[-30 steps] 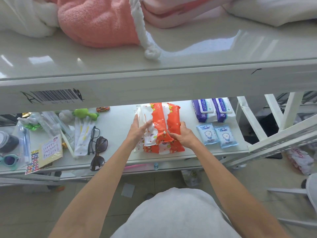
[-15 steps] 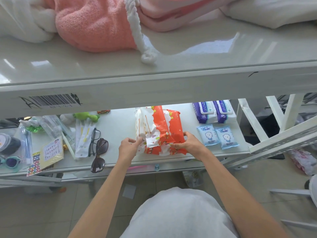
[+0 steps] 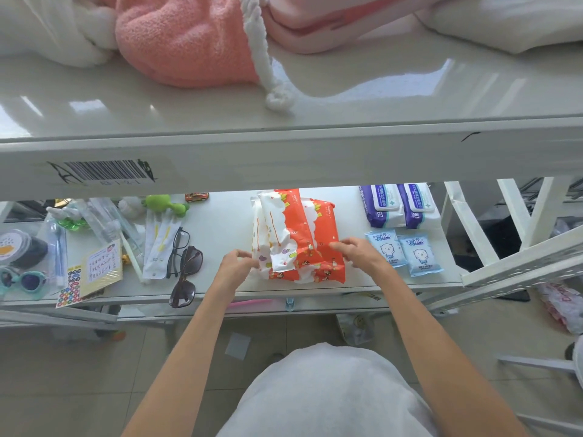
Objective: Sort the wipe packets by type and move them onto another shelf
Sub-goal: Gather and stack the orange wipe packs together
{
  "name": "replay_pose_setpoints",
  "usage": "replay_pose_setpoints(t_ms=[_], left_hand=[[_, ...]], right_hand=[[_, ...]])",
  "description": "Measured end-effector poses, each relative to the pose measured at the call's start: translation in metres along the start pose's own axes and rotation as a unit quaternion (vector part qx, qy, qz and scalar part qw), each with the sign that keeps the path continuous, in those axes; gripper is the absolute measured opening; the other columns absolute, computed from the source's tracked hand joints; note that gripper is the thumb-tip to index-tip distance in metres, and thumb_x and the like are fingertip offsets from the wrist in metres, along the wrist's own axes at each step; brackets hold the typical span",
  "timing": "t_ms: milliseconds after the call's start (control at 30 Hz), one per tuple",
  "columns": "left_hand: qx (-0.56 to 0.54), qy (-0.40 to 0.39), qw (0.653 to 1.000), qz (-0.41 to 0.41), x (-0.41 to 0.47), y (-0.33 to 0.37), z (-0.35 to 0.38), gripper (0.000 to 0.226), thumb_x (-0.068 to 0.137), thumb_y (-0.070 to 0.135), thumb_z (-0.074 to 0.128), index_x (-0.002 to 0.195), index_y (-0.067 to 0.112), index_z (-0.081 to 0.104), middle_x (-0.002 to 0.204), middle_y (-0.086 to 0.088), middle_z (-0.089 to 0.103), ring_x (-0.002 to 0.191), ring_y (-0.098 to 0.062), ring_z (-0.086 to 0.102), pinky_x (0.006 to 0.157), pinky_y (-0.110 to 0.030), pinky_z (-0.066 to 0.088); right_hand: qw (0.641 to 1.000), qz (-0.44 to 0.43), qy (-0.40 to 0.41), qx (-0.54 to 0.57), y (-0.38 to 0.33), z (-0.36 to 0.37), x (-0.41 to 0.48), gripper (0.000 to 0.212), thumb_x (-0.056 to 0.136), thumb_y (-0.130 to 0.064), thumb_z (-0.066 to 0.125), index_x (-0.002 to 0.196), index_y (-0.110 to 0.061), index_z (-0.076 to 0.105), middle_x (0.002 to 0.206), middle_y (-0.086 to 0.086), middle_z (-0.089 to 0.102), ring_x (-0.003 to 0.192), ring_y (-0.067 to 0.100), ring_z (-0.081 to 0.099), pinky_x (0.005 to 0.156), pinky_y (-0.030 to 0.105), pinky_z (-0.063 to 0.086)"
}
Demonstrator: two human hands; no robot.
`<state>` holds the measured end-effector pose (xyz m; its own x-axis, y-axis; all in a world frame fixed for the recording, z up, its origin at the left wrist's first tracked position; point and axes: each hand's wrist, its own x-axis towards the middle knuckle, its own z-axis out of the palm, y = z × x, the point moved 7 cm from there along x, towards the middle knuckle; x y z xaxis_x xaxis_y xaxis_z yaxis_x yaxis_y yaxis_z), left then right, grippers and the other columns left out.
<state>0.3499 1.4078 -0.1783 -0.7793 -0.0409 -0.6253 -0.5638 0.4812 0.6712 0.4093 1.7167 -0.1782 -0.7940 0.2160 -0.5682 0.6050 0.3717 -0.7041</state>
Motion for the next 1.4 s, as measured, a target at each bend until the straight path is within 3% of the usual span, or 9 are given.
replay_pose_setpoints(t_ms=[67,133,333,533,700,867,1067,1233,1400], left_hand=[[0.02,0.117,0.99,0.082,-0.011,0.021,-0.017,0.03,0.087,0.023,0.068,0.114,0.011,0.061,0.117,-0.011,0.061,0.104,-0.026,0.061,0.082,-0.034,0.047],[0.047,0.145,0.973,0.174,-0.017,0.05,-0.012,0.025,0.093,0.029,0.066,0.109,0.009,0.066,0.109,-0.009,0.065,0.097,-0.023,0.066,0.077,-0.027,0.051],[0.197,0.082,0.954,0.211,-0.003,0.09,0.037,0.046,0.092,0.047,0.068,0.098,0.003,0.059,0.101,-0.015,0.06,0.094,-0.031,0.061,0.078,-0.036,0.05],[0.203,0.095,0.957,0.187,-0.007,0.075,0.037,0.081,0.086,0.065,0.065,0.135,0.003,0.049,0.121,-0.02,0.049,0.12,-0.034,0.047,0.1,-0.044,0.045],[0.233,0.125,0.951,0.162,-0.002,0.061,0.016,0.08,0.086,0.069,0.061,0.129,0.003,0.049,0.124,-0.021,0.045,0.123,-0.039,0.042,0.102,-0.044,0.041],[0.247,0.062,0.953,0.165,-0.004,0.053,0.027,0.132,0.072,0.085,0.061,0.163,0.017,-0.004,0.162,-0.018,0.014,0.15,-0.039,0.02,0.118,-0.057,0.026],[0.403,0.092,0.855,0.313,-0.009,0.068,0.046,0.099,0.079,0.087,0.045,0.157,0.053,-0.005,0.17,0.001,-0.02,0.157,-0.038,-0.003,0.119,-0.065,0.023],[0.432,0.064,0.853,0.287,-0.002,0.063,0.051,0.094,0.082,0.085,0.044,0.156,0.056,-0.006,0.169,0.002,-0.021,0.156,-0.039,-0.002,0.121,-0.066,0.015],[0.414,0.102,0.851,0.306,0.004,0.093,0.04,0.078,0.088,0.085,0.029,0.157,0.052,0.016,0.172,0.003,-0.005,0.158,-0.03,-0.004,0.124,-0.06,0.009]], right_hand=[[0.993,0.005,0.12,0.016,-0.004,-0.022,-0.002,0.047,0.091,-0.051,0.066,0.118,-0.012,0.065,0.117,0.008,0.07,0.103,0.02,0.063,0.091,0.039,0.052],[0.981,-0.034,0.19,0.019,-0.019,-0.028,-0.007,0.037,0.092,-0.048,0.069,0.107,-0.014,0.067,0.105,0.005,0.072,0.092,0.018,0.066,0.082,0.033,0.051],[0.979,-0.15,0.125,-0.064,-0.069,0.022,-0.011,0.042,0.093,-0.051,0.068,0.102,-0.011,0.077,0.091,0.003,0.076,0.079,0.015,0.07,0.079,0.031,0.06],[0.978,-0.158,0.085,-0.104,-0.083,0.051,-0.006,0.03,0.099,-0.043,0.061,0.098,-0.013,0.063,0.086,0.003,0.074,0.077,0.018,0.072,0.076,0.039,0.062],[0.975,-0.188,0.028,-0.113,-0.086,0.062,-0.004,0.034,0.103,-0.041,0.054,0.116,-0.014,0.07,0.099,0.006,0.074,0.086,0.022,0.072,0.082,0.043,0.062],[0.949,-0.142,0.278,-0.043,-0.046,-0.002,0.0,0.018,0.094,-0.026,0.065,0.11,-0.016,0.066,0.107,0.006,0.062,0.095,0.019,0.063,0.09,0.042,0.057],[0.985,-0.048,0.162,0.023,-0.017,0.005,0.023,0.059,0.096,-0.053,0.058,0.141,-0.015,0.054,0.133,0.011,0.059,0.121,0.026,0.06,0.105,0.047,0.05],[0.989,-0.073,0.126,0.023,-0.023,0.037,0.036,0.053,0.098,-0.054,0.052,0.141,-0.023,0.054,0.123,0.013,0.059,0.122,0.031,0.058,0.108,0.047,0.046],[0.951,-0.108,0.231,-0.172,-0.035,0.024,0.024,0.069,0.1,-0.058,0.041,0.161,-0.033,0.019,0.166,0.01,0.024,0.151,0.033,0.026,0.117,0.057,0.03]])
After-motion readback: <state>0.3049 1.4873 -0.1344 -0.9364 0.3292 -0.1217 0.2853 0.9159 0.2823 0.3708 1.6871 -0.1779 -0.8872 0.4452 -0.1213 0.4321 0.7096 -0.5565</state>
